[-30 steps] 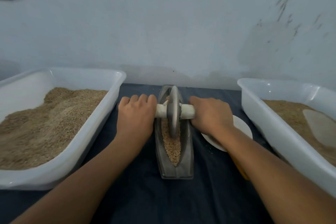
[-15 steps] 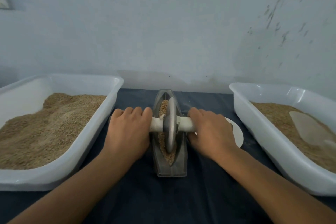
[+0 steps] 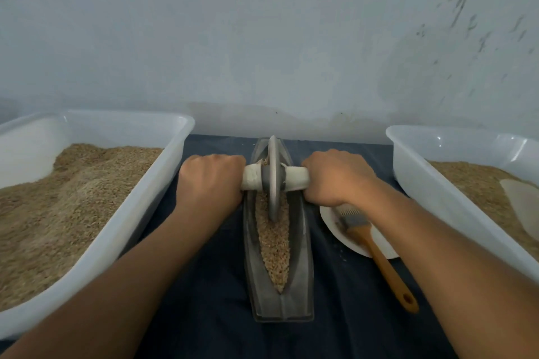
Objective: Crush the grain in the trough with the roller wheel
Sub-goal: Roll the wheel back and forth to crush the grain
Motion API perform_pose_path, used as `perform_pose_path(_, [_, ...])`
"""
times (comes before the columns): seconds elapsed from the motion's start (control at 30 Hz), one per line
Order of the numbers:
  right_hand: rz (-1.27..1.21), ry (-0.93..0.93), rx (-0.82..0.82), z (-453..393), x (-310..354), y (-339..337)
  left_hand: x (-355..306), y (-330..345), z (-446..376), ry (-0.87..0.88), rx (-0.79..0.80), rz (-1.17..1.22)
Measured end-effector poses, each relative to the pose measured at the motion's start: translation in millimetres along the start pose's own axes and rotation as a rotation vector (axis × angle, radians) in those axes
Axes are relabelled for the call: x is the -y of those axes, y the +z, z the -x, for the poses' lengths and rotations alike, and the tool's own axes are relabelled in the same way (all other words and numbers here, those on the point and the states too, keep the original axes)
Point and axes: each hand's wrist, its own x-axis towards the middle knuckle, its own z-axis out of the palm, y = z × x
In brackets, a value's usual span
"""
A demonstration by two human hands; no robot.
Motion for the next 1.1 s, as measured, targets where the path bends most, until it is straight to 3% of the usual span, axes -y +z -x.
perform_pose_path(0.17, [-0.129, 0.004, 0.243, -30, -7, -14, 2, 5, -21, 0.002, 0.002, -0.004])
perform_pose_path(0.33, [-0.188, 0.002, 0.289, -40, -11, -15, -1, 5, -30, 0.022, -0.038, -0.04])
perform_pose_path(0.57, [-0.003, -0.025, -0.097, -8, -5, 7, -1, 3, -6, 0.044, -0.078, 0.006])
perform_pose_path(0.87, [0.051, -0.004, -0.517, 55, 12, 33, -6, -16, 46, 0.078, -0.17, 0.086])
perform_pose_path(1.1, [0.06, -0.065, -0.638, 90, 20, 29, -8, -29, 76, 0.132, -0.182, 0.091])
